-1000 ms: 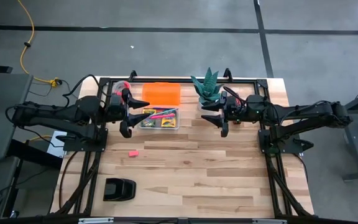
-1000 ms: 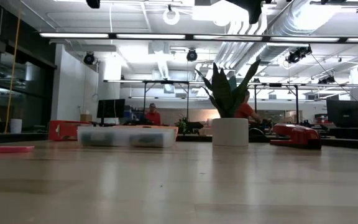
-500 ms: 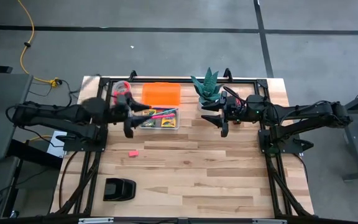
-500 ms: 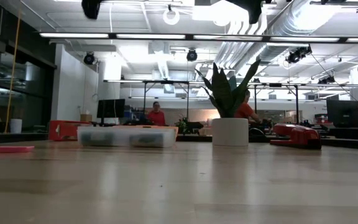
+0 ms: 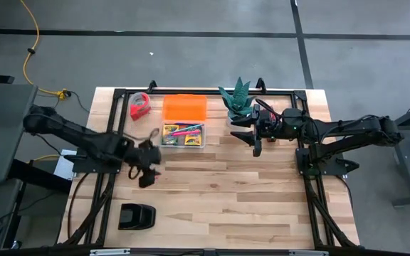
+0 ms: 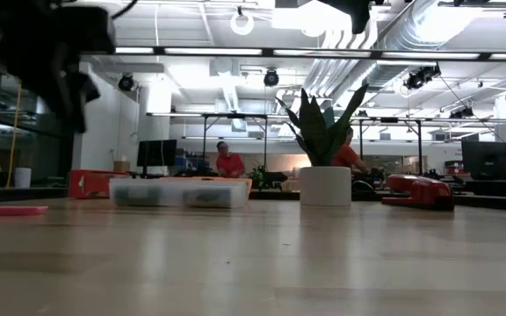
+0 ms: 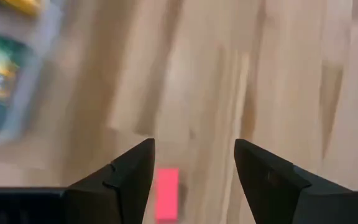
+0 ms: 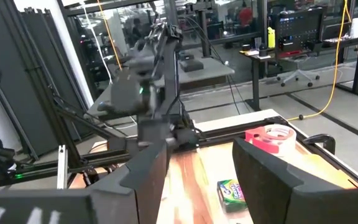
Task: Pack school essentials
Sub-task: Put the pink eraser into the orange supply box
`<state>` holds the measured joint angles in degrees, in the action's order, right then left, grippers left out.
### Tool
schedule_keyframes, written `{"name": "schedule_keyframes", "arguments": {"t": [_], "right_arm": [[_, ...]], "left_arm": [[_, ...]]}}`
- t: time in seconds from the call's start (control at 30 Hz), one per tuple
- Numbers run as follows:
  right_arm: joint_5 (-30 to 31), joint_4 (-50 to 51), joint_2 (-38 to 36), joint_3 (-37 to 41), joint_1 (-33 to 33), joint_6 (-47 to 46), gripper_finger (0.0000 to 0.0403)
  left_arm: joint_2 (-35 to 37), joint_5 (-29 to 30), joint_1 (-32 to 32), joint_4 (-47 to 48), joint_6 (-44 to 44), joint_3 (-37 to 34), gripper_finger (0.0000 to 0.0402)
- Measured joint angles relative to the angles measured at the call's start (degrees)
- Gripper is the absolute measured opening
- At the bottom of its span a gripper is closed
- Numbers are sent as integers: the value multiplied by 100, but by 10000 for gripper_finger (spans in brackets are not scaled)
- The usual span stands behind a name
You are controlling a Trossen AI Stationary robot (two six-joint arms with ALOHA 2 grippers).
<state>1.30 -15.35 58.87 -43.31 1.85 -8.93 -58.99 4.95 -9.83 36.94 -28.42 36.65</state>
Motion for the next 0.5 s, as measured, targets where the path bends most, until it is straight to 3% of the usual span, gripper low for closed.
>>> {"name": "schedule_keyframes", "arguments": {"t": [0.17,0.5], "right_arm": [[0,8,0,0,0,0,179],[0,16,0,0,0,-4,179]], "left_arm": [[-528,-112,-422,-157,-102,-393,211],[-1229,502,-725,-331,-112,-575,211]]}}
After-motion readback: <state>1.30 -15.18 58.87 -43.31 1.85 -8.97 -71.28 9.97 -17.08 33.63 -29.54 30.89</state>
